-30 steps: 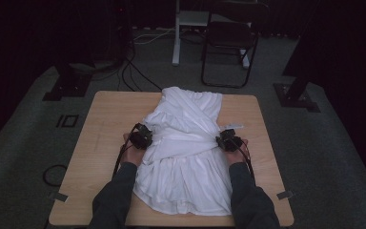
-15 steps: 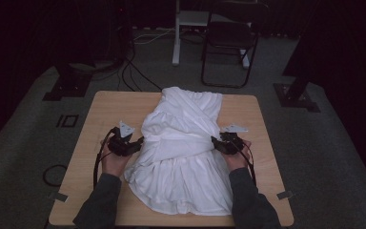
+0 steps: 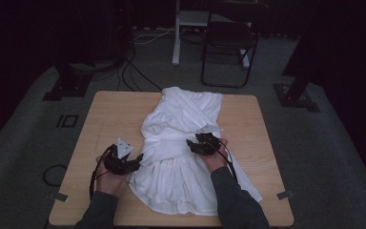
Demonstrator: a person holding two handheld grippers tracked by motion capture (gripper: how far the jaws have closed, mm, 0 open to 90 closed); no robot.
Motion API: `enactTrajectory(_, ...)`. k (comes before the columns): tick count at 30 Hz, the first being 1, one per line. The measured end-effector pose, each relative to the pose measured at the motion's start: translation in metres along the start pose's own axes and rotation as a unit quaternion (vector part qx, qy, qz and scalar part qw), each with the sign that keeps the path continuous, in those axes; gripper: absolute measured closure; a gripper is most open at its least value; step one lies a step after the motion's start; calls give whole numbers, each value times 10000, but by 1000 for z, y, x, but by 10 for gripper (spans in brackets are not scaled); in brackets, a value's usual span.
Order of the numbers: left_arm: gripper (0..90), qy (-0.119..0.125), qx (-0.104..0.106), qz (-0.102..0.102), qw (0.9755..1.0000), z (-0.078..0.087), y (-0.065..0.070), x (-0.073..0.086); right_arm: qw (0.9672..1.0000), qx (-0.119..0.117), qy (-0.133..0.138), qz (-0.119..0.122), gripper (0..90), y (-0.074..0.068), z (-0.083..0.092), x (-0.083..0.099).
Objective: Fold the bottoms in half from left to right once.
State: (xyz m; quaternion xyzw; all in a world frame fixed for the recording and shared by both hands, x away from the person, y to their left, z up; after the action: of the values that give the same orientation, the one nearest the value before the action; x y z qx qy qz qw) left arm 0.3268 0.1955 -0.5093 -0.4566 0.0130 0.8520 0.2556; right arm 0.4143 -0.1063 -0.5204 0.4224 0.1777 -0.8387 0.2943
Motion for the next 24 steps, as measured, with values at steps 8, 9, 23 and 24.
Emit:
enactTrajectory(8, 285, -117, 117, 360, 9992, 3, 1, 22, 9995, -258, -70, 147, 492, -23, -22, -18)
enactTrajectory(9, 275, -126, 115, 357, 9992, 3, 2, 25, 9995, -279, -68, 164, 493, -25, -24, -20)
enactTrajectory(23, 194, -226, 220, 585, 9978, 8, 7, 47, 9980, -522, -144, 332, 441, -61, -53, -46)
enactTrajectory(24, 189, -227, 219, 560, 9979, 9, 8, 49, 9979, -504, -240, 333, 439, -62, -57, -46)
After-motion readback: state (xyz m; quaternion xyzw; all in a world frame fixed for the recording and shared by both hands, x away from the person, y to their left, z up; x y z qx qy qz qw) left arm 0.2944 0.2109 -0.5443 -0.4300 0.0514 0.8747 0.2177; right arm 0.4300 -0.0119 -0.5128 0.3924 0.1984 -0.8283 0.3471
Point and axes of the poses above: each handheld gripper's, and its own axes: z roughly backward along the jaws, x roughly out of its underside, y roughly to its right, the point moved 1 cm from there along -z, roughly forward along the jaws, and after that the axes turned 3 degrees about -x, right-handed, at the moved point
